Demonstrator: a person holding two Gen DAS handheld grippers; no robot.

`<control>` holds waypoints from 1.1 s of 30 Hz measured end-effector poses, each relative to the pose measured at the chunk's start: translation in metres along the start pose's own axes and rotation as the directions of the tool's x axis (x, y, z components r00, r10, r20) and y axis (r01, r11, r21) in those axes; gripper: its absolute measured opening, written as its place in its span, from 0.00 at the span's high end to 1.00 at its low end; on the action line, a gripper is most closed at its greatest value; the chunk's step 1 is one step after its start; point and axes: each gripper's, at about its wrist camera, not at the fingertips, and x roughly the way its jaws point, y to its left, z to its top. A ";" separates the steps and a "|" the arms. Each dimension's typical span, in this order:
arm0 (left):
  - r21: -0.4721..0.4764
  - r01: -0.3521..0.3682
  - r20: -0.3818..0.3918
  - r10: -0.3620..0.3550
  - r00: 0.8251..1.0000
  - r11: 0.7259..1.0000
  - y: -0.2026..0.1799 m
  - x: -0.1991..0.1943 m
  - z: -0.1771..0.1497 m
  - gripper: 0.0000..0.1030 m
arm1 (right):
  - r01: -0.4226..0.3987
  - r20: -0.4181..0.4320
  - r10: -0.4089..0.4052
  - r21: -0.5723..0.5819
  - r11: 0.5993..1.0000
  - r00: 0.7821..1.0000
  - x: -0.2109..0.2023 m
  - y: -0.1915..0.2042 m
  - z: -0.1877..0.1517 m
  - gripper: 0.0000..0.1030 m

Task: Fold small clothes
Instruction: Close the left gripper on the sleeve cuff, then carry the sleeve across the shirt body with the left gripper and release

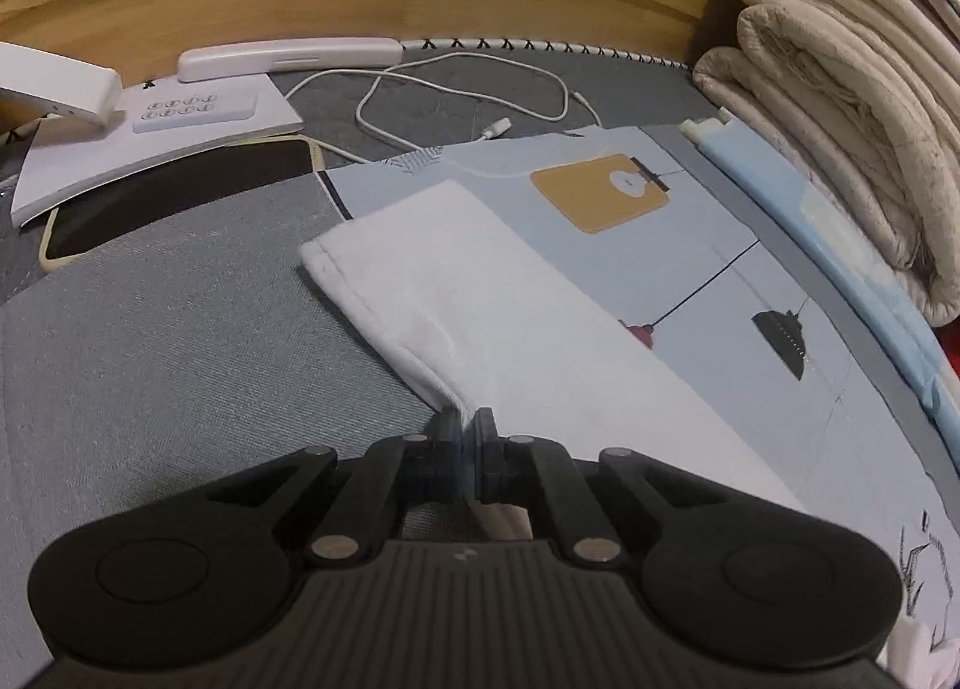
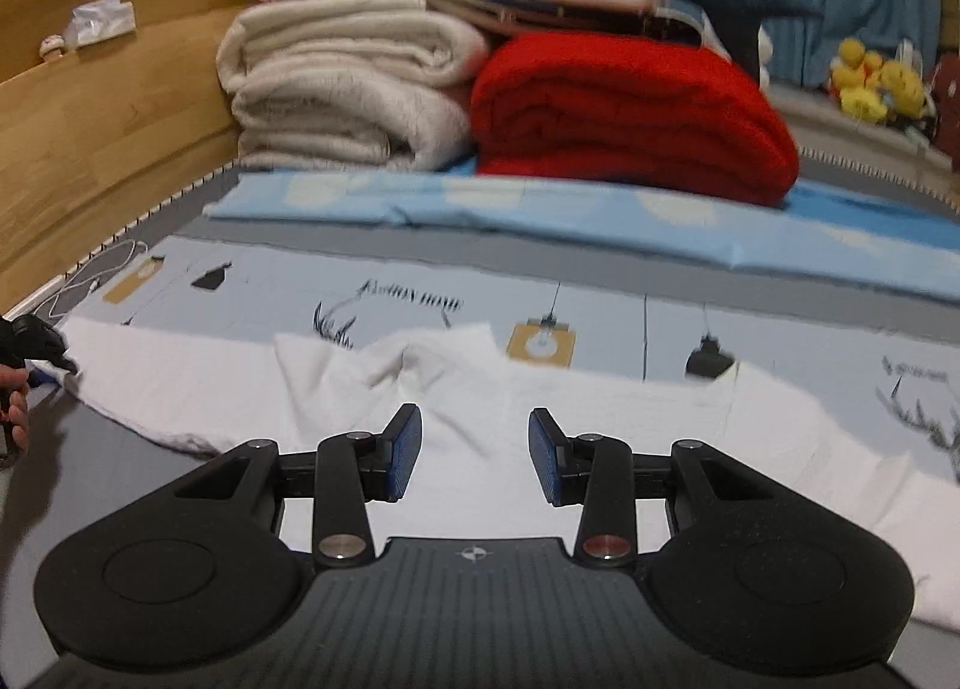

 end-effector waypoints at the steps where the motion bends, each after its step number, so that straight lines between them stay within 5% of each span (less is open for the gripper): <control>1: 0.007 -0.007 0.011 0.007 1.000 1.000 -0.004 -0.004 0.000 0.97 | -0.003 -0.002 0.003 0.005 1.000 1.000 -0.001 0.000 0.002 0.60; 7: 0.075 0.113 0.074 -0.118 0.990 0.991 -0.044 -0.062 -0.007 0.97 | 0.005 0.048 -0.004 -0.003 1.000 0.999 -0.020 -0.004 0.011 0.60; 12: 0.140 0.265 0.066 -0.276 0.959 0.954 -0.088 -0.140 -0.039 0.97 | 0.045 0.086 -0.046 0.019 0.999 0.995 -0.051 -0.016 0.016 0.60; 19: 0.255 0.416 0.026 -0.436 0.899 0.873 -0.151 -0.228 -0.106 0.97 | 0.063 0.101 -0.073 0.100 0.993 0.992 -0.082 -0.033 0.010 0.71; 25: 0.332 0.506 -0.083 -0.510 0.856 0.796 -0.197 -0.222 -0.156 0.97 | 0.093 0.106 -0.102 0.082 0.992 0.989 -0.093 -0.044 -0.006 0.81; 29: 0.437 0.502 -0.098 -0.515 0.852 0.747 -0.232 -0.221 -0.185 0.97 | 0.124 0.059 -0.130 0.104 0.987 0.990 -0.081 -0.061 -0.020 0.81; 33: 0.504 0.577 -0.205 -0.560 0.803 0.643 -0.267 -0.227 -0.221 0.97 | 0.154 0.005 -0.157 0.152 0.976 0.988 -0.063 -0.079 -0.024 0.81</control>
